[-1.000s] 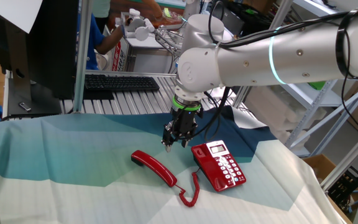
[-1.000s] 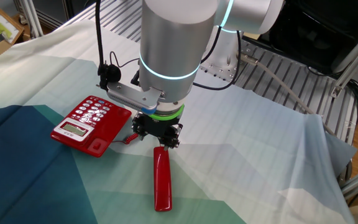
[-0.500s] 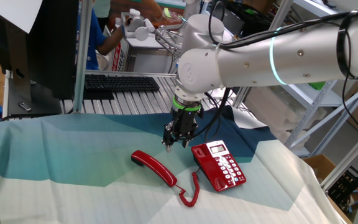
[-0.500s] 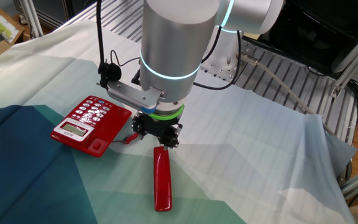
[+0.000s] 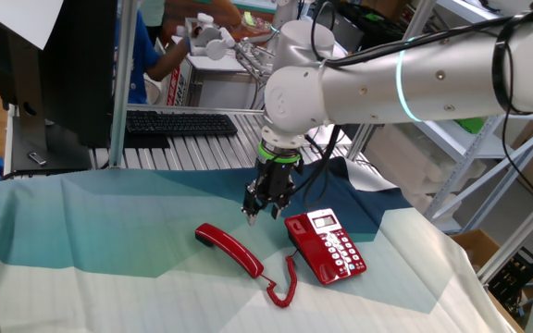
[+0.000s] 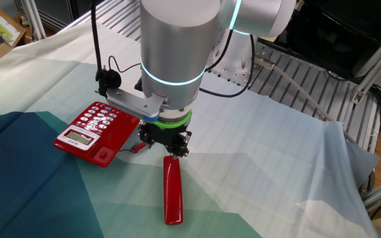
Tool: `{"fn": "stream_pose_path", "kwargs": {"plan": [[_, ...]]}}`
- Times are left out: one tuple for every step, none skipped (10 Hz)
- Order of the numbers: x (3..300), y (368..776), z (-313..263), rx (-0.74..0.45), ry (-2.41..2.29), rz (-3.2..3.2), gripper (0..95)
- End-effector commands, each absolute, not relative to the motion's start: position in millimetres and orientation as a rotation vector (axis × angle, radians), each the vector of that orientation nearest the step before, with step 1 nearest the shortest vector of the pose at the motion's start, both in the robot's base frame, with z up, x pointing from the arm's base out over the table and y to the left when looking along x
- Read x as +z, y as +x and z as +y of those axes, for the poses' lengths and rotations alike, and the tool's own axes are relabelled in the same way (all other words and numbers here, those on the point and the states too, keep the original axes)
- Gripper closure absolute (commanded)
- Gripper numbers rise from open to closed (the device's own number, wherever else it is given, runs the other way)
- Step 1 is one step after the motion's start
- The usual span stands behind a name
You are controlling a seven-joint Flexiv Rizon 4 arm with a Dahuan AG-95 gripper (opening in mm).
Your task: Place the handset of the telephone on the corresponding phone cradle
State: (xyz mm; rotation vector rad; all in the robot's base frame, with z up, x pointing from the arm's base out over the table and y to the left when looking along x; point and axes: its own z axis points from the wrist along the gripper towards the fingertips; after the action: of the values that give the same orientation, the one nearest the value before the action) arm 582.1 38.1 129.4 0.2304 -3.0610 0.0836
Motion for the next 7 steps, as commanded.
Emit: {"fn": "stream_pose_path", "kwargs": {"plan": [[129.0, 583.3, 38.5, 0.076, 0.141, -3.100, 38.0], [129.0, 583.3, 38.5, 0.066, 0.124, -3.130, 38.0], [129.0, 583.3, 38.5, 0.061, 0.126, -3.160, 38.0], [129.0, 583.3, 38.5, 0.059, 0.184, -3.170, 38.0], [129.0, 583.3, 38.5, 0.059, 0.173, -3.177, 57.0], [129.0, 583.3, 38.5, 0.053, 0.199, -3.175, 57.0], [129.0, 583.3, 38.5, 0.034, 0.222, -3.170, 57.0]]}}
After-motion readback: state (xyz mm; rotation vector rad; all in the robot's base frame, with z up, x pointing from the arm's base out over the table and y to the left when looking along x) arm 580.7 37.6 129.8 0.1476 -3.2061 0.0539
